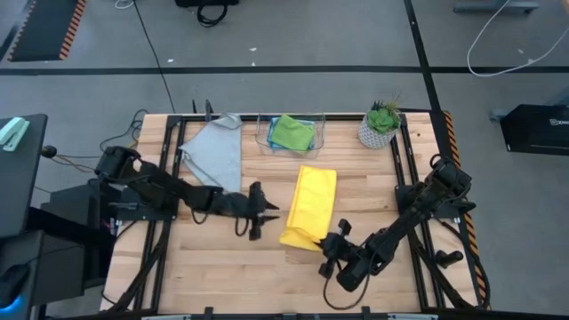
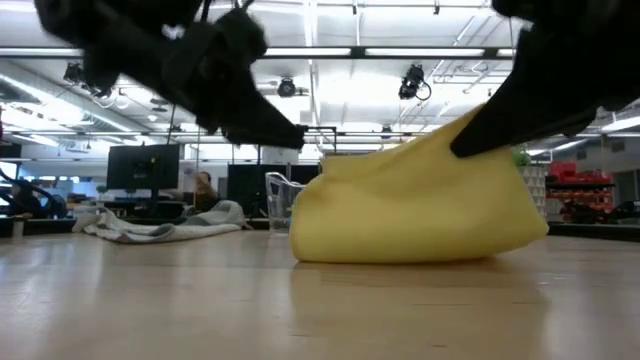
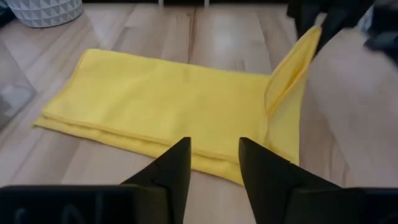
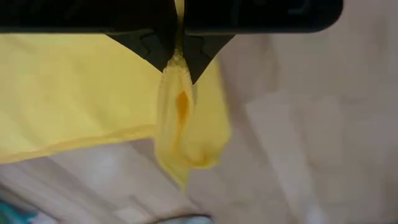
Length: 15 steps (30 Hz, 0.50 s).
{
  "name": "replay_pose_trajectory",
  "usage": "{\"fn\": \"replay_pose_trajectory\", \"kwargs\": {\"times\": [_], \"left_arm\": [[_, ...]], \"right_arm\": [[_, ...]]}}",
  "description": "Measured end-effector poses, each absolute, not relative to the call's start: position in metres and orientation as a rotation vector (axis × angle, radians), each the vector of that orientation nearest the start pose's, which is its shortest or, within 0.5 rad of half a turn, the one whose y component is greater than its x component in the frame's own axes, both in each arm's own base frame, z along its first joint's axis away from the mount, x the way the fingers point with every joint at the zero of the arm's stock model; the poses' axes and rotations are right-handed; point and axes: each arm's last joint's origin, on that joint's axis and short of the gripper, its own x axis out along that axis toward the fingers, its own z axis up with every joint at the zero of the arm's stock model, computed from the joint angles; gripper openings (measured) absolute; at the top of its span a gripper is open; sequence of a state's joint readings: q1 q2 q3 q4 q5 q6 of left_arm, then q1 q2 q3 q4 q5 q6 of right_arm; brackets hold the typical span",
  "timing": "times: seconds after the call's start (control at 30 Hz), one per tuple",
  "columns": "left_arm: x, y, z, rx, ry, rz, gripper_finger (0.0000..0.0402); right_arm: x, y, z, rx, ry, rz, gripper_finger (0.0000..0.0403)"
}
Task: Fold microfiber towels
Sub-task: Fold the yellow microfiber towel
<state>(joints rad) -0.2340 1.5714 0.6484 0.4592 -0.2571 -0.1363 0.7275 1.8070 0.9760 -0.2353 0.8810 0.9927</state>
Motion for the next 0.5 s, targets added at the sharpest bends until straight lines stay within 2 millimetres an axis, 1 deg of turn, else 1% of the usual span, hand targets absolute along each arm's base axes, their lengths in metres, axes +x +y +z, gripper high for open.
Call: {"fn": "replay_pose_trajectory", "kwargs": {"times": [0.07, 0.13, 0.23, 0.33, 0.4, 0.5], "left_arm": [[0.286, -0.049, 0.154, -0.071, 0.398, 0.025, 0.0122], [0.276, -0.037, 0.145, -0.105, 0.376, 0.008, 0.0098], [0.266, -0.022, 0.138, -0.132, 0.333, 0.008, 0.0056], [0.259, -0.011, 0.134, -0.136, 0.304, 0.031, 0.0018], [0.256, -0.006, 0.134, -0.132, 0.278, 0.044, 0.0007], [0.255, -0.001, 0.133, -0.132, 0.274, 0.066, 0.0015]], "right_arm": [[0.265, 0.195, 0.146, 0.177, 0.590, -0.499, 0.0005], [0.269, 0.184, 0.153, 0.208, 0.594, -0.536, 0.0005], [0.271, 0.163, 0.168, 0.226, 0.598, -0.594, 0.0005], [0.268, 0.139, 0.185, 0.216, 0.619, -0.662, 0.0005], [0.264, 0.123, 0.196, 0.213, 0.634, -0.713, 0.0005], [0.260, 0.100, 0.206, 0.197, 0.662, -0.788, 0.0005]]}}
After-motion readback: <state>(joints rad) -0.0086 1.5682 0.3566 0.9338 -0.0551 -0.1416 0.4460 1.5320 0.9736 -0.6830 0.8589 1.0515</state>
